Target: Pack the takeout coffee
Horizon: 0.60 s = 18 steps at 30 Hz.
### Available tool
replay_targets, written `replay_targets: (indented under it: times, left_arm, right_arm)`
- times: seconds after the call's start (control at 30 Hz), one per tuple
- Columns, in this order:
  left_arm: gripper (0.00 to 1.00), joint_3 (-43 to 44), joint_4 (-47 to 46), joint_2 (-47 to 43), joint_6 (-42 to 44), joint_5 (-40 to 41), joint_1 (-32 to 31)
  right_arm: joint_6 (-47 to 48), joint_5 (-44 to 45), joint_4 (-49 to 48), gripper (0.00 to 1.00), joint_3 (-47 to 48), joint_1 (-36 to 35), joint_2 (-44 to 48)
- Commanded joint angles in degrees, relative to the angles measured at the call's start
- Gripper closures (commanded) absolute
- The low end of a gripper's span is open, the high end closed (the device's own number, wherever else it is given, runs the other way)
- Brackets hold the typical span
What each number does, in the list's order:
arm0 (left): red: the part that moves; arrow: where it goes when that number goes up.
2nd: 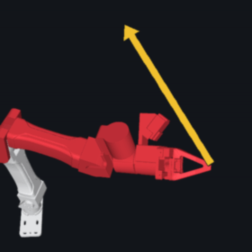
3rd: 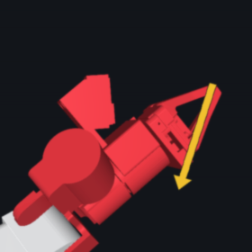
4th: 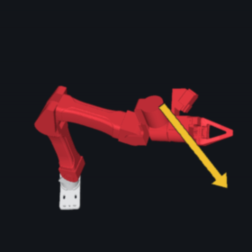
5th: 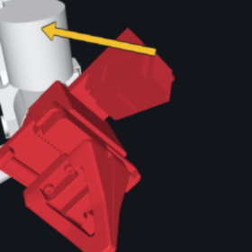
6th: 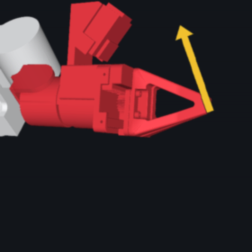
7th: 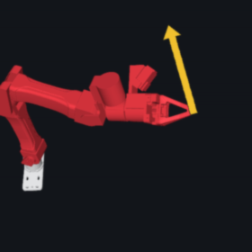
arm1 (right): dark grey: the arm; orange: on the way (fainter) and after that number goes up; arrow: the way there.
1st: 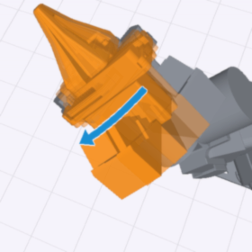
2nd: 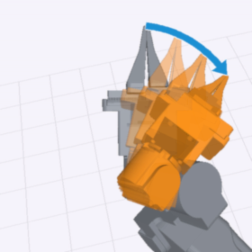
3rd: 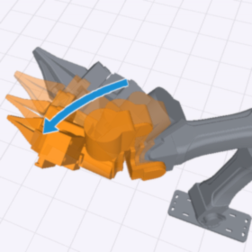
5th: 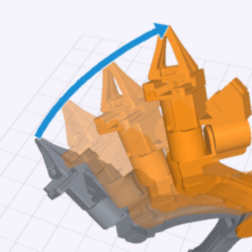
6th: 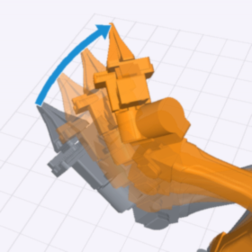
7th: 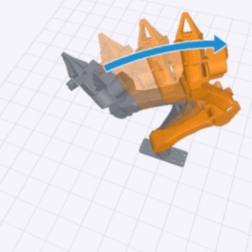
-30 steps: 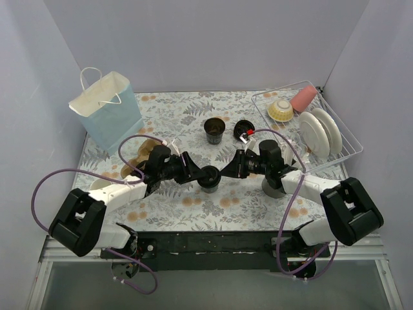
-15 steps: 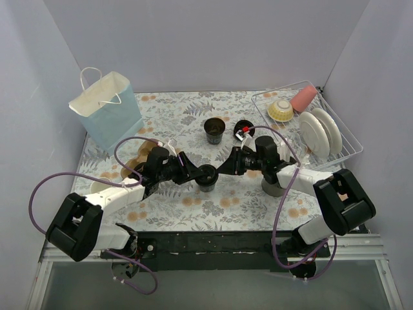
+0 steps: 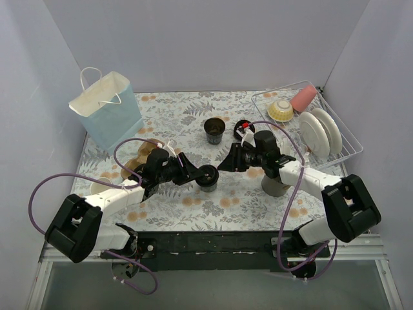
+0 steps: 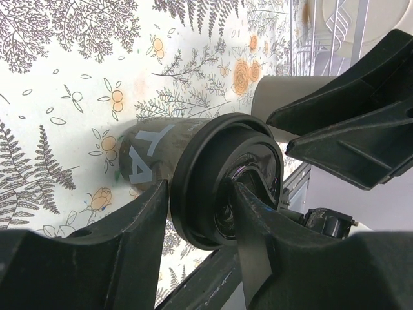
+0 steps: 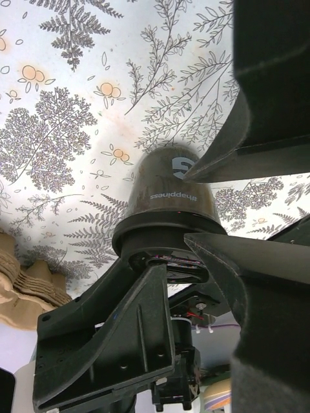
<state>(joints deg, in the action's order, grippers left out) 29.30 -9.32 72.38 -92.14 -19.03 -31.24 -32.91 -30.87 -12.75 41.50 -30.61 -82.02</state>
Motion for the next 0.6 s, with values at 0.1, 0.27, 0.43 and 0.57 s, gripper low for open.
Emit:
replay_targets:
  times: [0.1,0.27,0.43,0.57]
  left_arm:
    - [0.59,-2.3,9.0,0.6,1.9,3.7,-0.6]
    - [0.60,-1.5,9.0,0.9,2.1,3.7,-0.6]
    - [0.59,0.4,9.0,1.5,2.8,3.3,-0.6]
    - [0.56,2.9,11.0,1.0,3.0,2.2,-0.6]
  right_arm:
    - [-1.2,1.4,1.5,0.55,-0.1,-0.2,5.6]
    - [-2.6,2.8,1.1,0.53,-1.8,-0.7,8.5]
    - [-2.4,3.6,1.3,0.52,-2.2,-1.1,7.1]
    - [-2.3,3.8,1.2,0.53,-2.8,-1.1,6.6]
